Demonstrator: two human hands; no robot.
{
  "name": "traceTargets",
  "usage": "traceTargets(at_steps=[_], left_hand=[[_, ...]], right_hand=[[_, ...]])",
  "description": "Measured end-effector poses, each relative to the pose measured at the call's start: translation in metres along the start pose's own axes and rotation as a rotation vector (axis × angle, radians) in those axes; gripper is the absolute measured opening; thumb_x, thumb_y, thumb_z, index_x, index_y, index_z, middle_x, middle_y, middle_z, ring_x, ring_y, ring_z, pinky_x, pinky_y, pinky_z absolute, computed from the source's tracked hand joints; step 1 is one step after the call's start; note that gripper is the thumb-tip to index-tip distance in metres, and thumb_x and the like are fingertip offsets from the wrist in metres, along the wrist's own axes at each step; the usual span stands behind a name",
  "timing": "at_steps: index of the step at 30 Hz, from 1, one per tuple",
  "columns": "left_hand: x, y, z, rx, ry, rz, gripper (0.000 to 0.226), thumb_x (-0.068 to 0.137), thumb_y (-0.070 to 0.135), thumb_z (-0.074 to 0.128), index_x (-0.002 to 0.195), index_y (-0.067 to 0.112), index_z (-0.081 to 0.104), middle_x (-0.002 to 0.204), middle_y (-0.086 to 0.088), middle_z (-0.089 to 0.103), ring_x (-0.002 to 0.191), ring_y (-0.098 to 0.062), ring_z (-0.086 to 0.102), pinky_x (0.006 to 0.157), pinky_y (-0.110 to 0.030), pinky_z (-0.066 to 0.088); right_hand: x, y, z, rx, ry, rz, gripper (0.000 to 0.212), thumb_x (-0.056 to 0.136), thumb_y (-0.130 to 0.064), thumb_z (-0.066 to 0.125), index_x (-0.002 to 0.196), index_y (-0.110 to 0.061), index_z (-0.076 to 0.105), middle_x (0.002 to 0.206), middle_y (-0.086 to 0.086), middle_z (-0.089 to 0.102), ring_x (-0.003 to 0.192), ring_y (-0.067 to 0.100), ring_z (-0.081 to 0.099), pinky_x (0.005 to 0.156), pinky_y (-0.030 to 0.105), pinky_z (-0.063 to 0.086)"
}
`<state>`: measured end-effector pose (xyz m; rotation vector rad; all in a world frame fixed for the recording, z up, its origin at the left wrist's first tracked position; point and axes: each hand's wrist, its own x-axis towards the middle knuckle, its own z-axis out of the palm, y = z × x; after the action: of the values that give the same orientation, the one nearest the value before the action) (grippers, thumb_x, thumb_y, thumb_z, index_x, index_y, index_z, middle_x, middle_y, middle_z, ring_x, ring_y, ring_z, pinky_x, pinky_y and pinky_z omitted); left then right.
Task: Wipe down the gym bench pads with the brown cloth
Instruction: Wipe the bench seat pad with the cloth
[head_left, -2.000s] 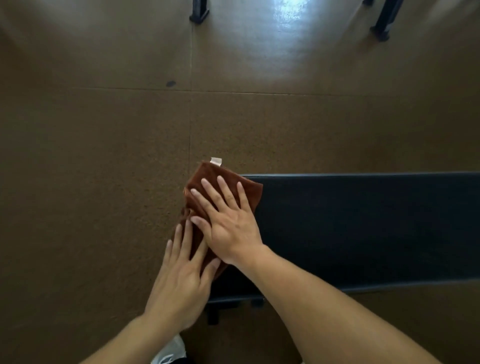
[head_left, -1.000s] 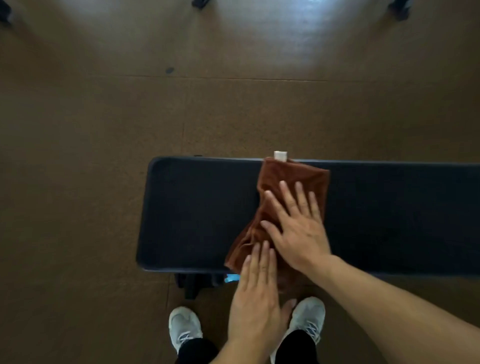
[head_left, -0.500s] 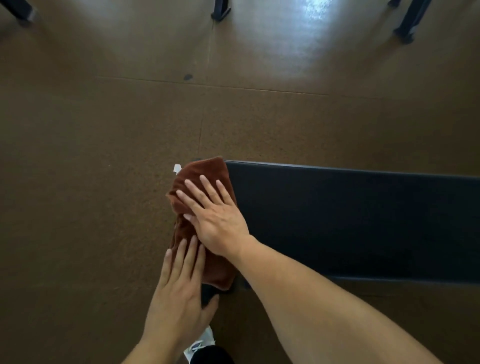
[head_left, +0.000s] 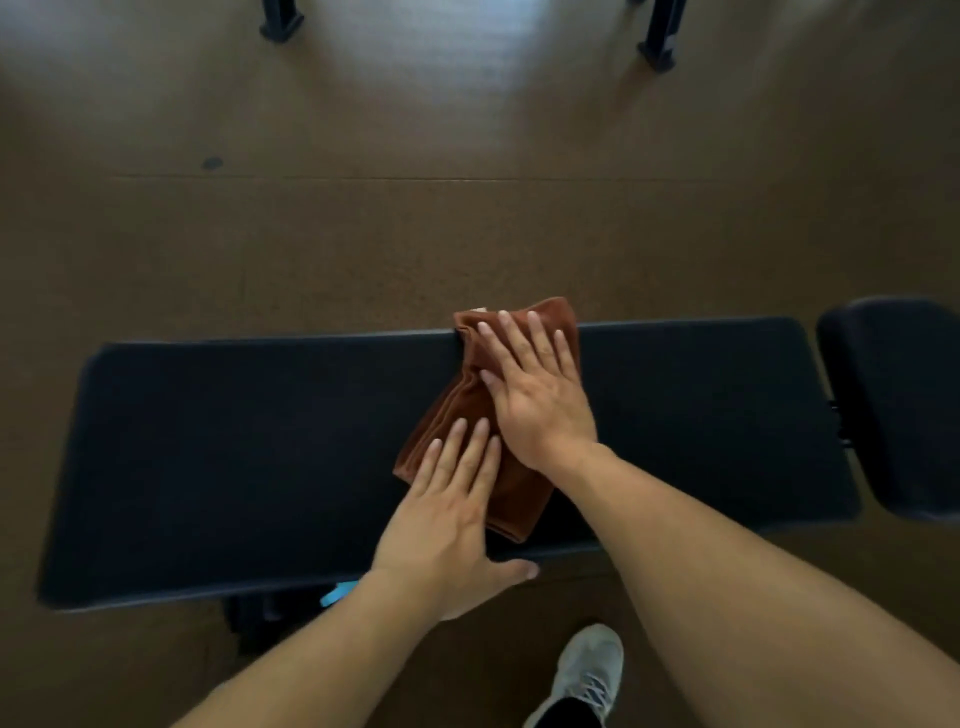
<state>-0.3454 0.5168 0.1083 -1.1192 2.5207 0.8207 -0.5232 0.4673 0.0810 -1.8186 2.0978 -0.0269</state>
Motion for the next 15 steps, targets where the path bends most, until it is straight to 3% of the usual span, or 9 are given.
traceTargets(at_steps=[6,11,13,15], left_hand=[[0.047,0.126,0.035,-0.038,-0.054,0.061,0.12,0.087,0.082,0.043,0.155,0.016,-0.032,0.158,-0.001,-0.046,0.142,-0.019,-0.049,0.124,-0.045,-0.019],[0.03,0.151,0.064,0.011,-0.036,0.027,0.108,0.099,0.064,0.043,0.151,0.012,-0.036,0.154,-0.004,-0.053,0.138,-0.02,-0.053,0.119,-0.043,-0.026],[0.017,0.136,0.077,0.056,0.042,0.071,0.106,0.097,0.06,0.049,0.158,0.007,-0.02,0.166,-0.011,-0.033,0.146,-0.022,-0.043,0.121,-0.044,-0.017],[-0.003,0.106,0.088,0.086,0.015,0.117,0.11,0.086,0.059,0.065,0.161,0.001,0.009,0.171,-0.018,-0.005,0.156,-0.028,-0.019,0.126,-0.045,-0.004]], right_hand=[[-0.066,0.129,-0.021,0.035,0.017,0.143,0.055,0.11,-0.051,0.008,0.162,-0.041,-0.004,0.171,-0.014,-0.015,0.154,0.008,-0.025,0.128,0.042,-0.011],[-0.107,0.141,-0.005,0.024,0.067,0.18,0.056,0.109,-0.051,0.01,0.164,-0.038,0.006,0.173,-0.009,-0.004,0.158,0.013,-0.016,0.129,0.045,-0.004],[-0.116,0.13,0.002,0.012,0.085,0.173,0.056,0.11,-0.05,0.014,0.164,-0.035,0.011,0.173,-0.007,0.001,0.159,0.015,-0.011,0.129,0.047,0.0],[-0.12,0.106,0.012,-0.005,0.085,0.124,0.056,0.11,-0.048,0.016,0.164,-0.033,0.013,0.173,-0.005,0.004,0.16,0.017,-0.008,0.129,0.049,0.002]])
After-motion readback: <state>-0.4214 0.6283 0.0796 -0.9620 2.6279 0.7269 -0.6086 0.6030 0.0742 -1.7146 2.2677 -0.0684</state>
